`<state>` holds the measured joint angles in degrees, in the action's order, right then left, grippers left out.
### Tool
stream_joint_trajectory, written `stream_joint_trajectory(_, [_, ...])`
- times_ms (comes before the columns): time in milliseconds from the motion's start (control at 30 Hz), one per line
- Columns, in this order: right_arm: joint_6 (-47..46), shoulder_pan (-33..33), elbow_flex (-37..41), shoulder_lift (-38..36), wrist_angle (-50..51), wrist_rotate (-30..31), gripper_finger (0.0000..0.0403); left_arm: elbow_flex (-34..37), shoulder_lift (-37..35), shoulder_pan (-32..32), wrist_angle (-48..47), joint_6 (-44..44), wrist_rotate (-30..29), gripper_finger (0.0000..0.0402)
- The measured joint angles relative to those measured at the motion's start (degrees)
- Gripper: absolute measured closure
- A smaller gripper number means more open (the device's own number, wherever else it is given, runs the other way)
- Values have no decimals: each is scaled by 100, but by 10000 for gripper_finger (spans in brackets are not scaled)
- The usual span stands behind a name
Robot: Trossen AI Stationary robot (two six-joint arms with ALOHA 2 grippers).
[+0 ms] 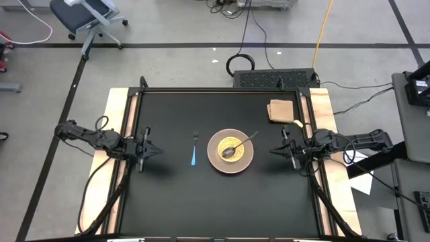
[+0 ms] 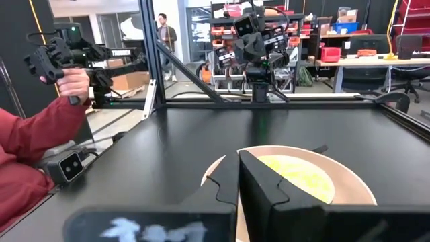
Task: Set table place
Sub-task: Return to Home Position
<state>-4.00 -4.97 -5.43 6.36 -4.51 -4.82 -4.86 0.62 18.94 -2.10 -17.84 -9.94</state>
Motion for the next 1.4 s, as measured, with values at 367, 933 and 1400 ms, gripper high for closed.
stream_joint_trajectory(367, [-122,0,0,1,45,-896,403,0,0,0,-268,35,-45,373])
stream_joint_trajectory(933, [-17,2,361,1,-508,-551,403,-61,-2,-2,-468,238,-585,373])
stream_joint_trajectory(1400, [150,674,374,1,-512,-295,403,-61,-2,-321,-559,197,-972,373])
